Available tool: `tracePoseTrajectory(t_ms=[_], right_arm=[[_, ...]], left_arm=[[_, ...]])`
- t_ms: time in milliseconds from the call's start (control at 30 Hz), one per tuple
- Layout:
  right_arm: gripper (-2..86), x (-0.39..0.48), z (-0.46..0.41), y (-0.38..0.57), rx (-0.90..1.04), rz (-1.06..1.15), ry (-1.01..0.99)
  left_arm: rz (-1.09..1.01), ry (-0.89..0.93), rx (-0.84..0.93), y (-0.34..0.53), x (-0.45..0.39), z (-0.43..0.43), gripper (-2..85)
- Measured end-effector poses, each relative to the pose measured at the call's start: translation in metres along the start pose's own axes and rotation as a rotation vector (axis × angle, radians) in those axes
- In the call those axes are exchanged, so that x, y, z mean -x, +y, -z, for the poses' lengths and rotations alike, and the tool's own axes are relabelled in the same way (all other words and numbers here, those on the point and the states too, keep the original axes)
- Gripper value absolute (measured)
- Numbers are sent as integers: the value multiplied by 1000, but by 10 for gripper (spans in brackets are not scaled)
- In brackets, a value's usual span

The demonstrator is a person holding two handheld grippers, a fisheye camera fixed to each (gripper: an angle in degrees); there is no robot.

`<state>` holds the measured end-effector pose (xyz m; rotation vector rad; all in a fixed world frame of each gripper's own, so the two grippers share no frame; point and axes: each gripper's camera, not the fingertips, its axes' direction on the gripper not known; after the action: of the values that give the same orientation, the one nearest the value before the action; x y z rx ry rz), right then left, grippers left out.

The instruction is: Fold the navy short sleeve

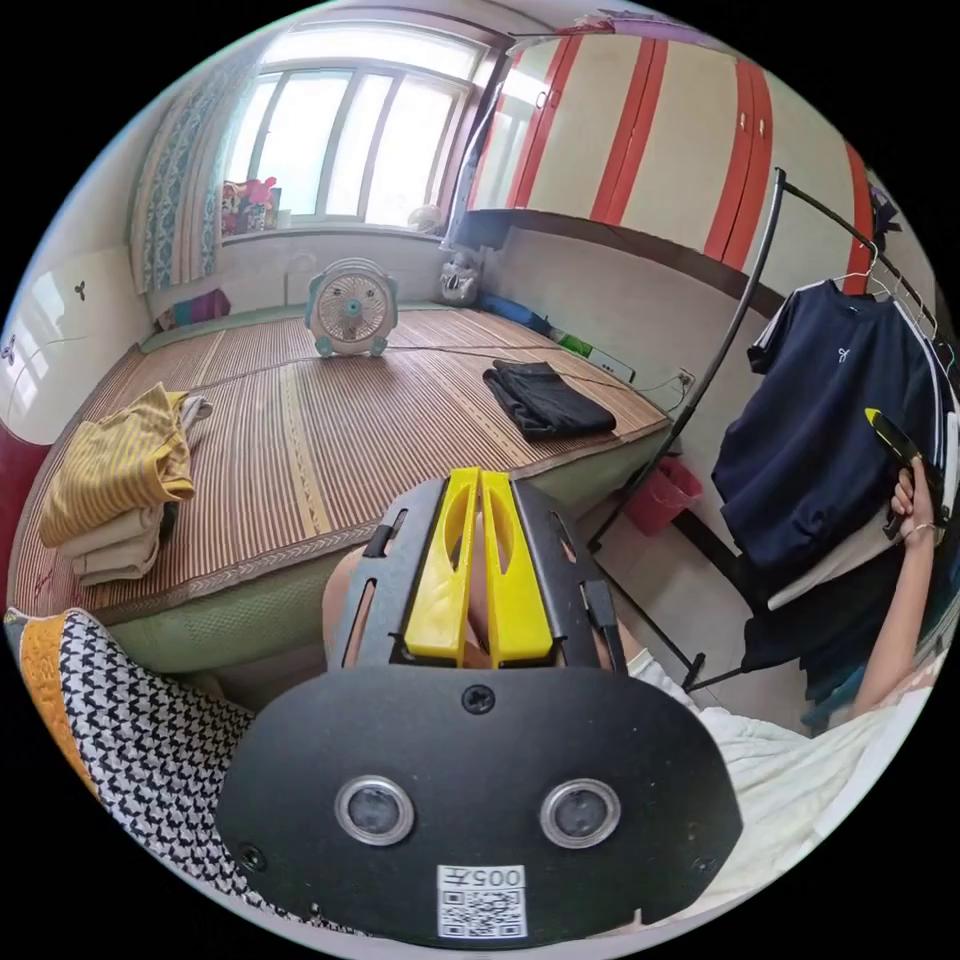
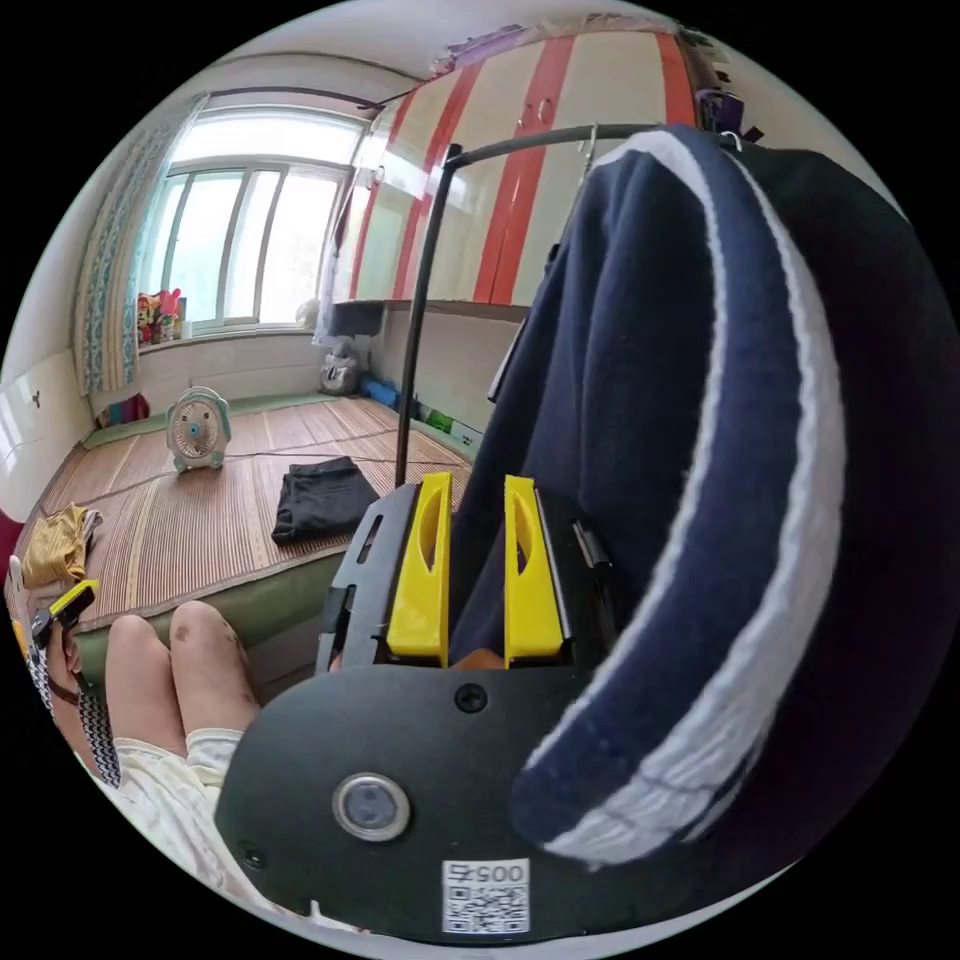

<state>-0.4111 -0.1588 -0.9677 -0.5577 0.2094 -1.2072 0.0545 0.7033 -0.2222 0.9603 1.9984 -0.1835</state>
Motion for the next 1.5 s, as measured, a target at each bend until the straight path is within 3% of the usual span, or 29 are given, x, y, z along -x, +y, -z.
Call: tracePoseTrajectory(t_ms=[100,300,533,667,833,1033,1200,1500], right_arm=[[54,-6,18,-5,8,11,2],[69,5,106,-62,-225,151,-165],[68,24,170,-165,-412,260,4],[79,21,148,-236,-278,289,149],[88,9,49,-320,131,329,277],[28,25,-41,-334,349,409,413],[-12,38,-64,-335,322,450,639],[-16,60,-46,-352,224,460,631]], left_arm=[[-24,13,-7,2,-13,-1,-7],[-90,38,10,6,-37,-2,-6],[-112,89,10,11,-55,-5,-5],[-123,93,19,16,-61,-6,-6],[-109,99,23,18,-58,-5,-7],[-127,90,32,17,-55,-5,-6],[-104,81,33,16,-39,0,-6],[-42,96,18,9,-8,2,-6]])
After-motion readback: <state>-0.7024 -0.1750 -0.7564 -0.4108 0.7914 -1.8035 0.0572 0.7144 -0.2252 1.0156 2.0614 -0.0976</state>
